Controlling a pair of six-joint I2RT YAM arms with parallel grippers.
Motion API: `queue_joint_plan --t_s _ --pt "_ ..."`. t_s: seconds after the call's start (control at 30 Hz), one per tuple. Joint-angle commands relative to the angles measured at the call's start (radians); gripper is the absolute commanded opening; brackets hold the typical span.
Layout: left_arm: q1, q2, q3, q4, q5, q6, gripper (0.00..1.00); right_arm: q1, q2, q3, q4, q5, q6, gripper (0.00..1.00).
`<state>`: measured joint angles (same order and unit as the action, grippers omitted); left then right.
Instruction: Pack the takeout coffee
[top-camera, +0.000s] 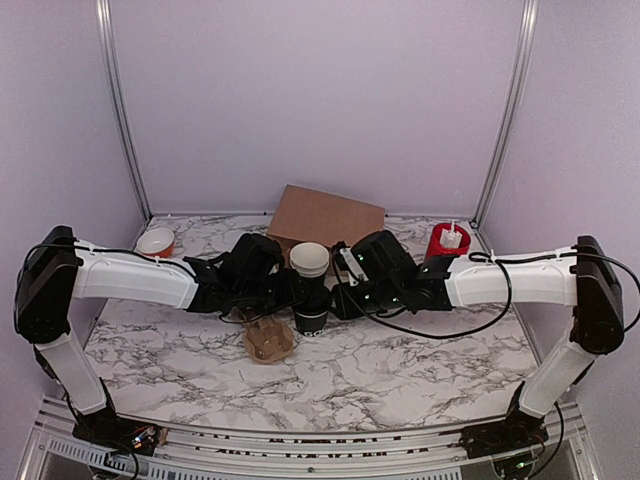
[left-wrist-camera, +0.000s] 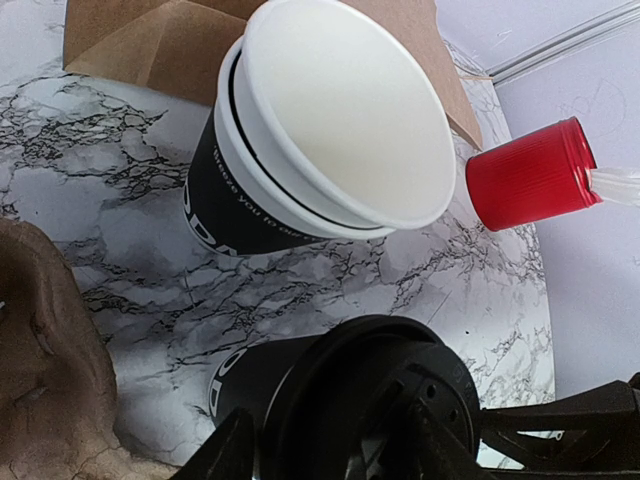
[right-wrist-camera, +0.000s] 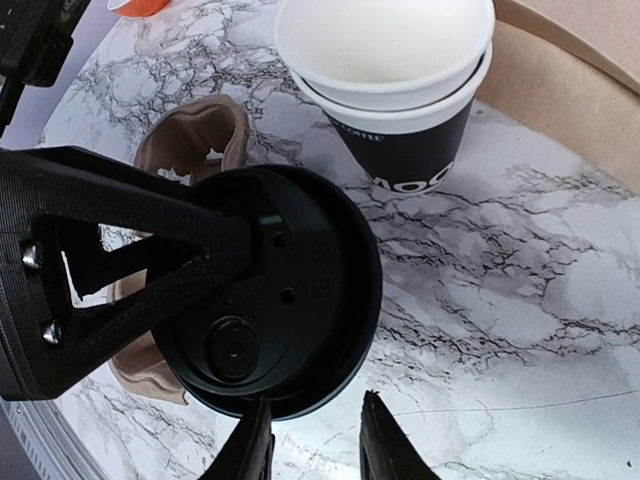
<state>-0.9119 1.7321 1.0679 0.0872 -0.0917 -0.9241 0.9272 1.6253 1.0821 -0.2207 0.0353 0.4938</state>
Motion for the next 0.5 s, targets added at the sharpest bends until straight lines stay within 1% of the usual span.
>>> queue_joint_plan --t_s 0.0,0.2,0.47 --pt "-0.012 0.021 -0.014 -0.030 0.001 0.012 0.53 -0.005 0.005 0.031 0.021 0.004 0.003 0.29" --pt "-0.013 0.022 -0.014 -0.029 0.004 0.014 0.53 -0.005 0.028 0.016 0.021 -0.005 0.012 0.28" --pt "-0.013 0.027 -0.014 -0.026 0.006 0.014 0.53 -0.003 0.044 -0.042 0.008 0.026 0.027 0.28"
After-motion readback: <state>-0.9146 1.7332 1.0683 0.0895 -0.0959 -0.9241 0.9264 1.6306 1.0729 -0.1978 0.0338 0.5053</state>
